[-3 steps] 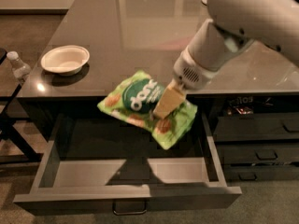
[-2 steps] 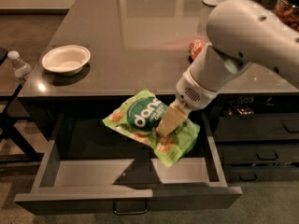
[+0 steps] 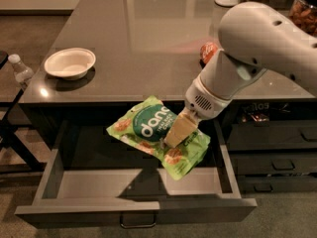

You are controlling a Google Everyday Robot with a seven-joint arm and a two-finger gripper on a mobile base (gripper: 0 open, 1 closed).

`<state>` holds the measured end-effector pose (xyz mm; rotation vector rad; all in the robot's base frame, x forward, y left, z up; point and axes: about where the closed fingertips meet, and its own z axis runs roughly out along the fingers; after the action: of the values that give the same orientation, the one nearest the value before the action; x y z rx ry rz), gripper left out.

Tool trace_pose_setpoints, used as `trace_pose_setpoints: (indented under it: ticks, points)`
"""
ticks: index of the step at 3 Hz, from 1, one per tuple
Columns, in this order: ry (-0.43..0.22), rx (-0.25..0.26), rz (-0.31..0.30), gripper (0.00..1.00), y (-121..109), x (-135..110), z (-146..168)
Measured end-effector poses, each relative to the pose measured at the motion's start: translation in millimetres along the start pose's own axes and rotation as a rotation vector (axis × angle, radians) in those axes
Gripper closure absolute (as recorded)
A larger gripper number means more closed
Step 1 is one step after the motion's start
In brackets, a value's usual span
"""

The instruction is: Place green rice chip bag into top drawer

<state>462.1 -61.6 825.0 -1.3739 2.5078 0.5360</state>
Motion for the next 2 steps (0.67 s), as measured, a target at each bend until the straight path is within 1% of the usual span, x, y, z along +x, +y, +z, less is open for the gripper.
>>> trace_pose_setpoints:
  ticks: [1,2]
  points:
    - [-0.007,-0.064,0.016,1.00,18.9,15.9,27.2]
    - [0.037,-0.142,0.063,1.00,39.8,50.3,66.0]
